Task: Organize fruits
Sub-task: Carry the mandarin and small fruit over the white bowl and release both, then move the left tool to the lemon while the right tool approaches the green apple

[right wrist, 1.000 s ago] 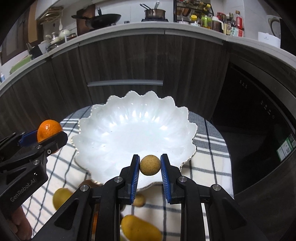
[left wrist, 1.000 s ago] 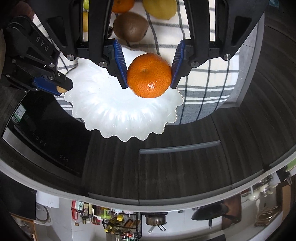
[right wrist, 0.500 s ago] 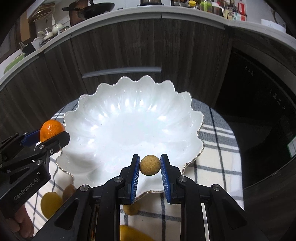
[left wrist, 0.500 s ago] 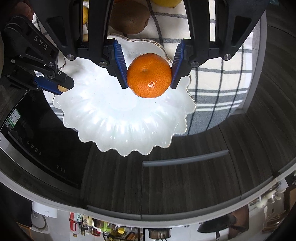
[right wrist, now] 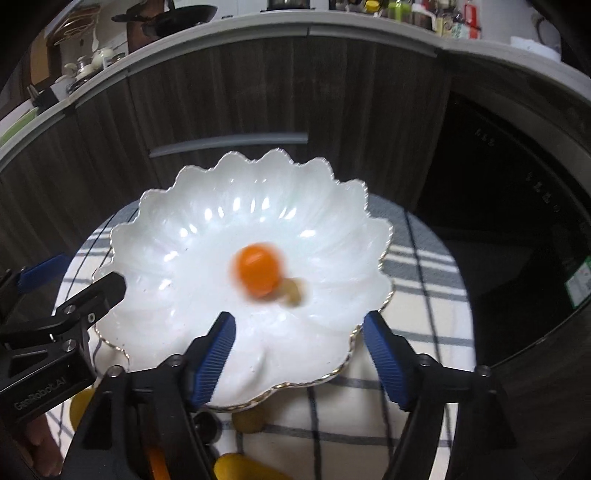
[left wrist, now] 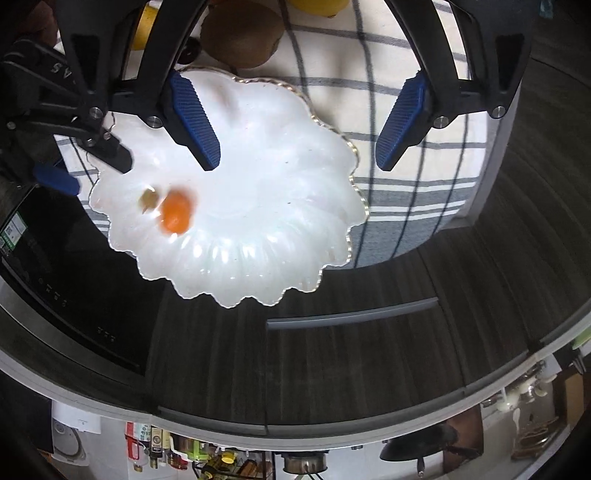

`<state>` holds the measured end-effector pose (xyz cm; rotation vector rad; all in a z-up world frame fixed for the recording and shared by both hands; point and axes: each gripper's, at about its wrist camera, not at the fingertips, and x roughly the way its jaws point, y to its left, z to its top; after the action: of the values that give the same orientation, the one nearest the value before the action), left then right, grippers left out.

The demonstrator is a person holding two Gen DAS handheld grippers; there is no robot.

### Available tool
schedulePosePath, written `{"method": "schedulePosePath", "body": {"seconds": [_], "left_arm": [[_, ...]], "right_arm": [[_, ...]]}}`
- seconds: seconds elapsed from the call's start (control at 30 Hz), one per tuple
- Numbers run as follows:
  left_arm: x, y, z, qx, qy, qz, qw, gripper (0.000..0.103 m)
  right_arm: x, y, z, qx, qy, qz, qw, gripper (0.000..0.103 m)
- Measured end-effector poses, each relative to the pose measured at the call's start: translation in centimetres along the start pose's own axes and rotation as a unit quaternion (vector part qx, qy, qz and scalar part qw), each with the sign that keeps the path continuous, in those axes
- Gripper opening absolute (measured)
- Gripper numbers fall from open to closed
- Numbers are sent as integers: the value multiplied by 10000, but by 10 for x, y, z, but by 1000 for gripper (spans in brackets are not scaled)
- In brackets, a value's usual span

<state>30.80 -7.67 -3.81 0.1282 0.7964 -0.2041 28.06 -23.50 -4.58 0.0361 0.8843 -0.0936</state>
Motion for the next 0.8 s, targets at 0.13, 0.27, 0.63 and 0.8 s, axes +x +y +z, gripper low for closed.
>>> {"method": "schedulePosePath", "body": {"seconds": [0.13, 0.27, 0.63, 0.8], "left_arm": [[-11, 5, -4, -89, -68, 113, 9999, 97], [-23, 3, -9, -51, -122, 146, 9998, 98], [-59, -1, -24, 27, -322, 113, 9994, 99], [-74, 0, -32, 49, -418, 150, 9990, 99]], "right_arm": [[-9, -1, -1, 14, -80, -211, 9997, 74], [-21, -2, -5, 20, -160, -291, 9994, 74], [-56, -4, -21, 87, -270, -308, 9991, 74], [-69, -3, -28, 112, -299, -303, 9990, 74]]}}
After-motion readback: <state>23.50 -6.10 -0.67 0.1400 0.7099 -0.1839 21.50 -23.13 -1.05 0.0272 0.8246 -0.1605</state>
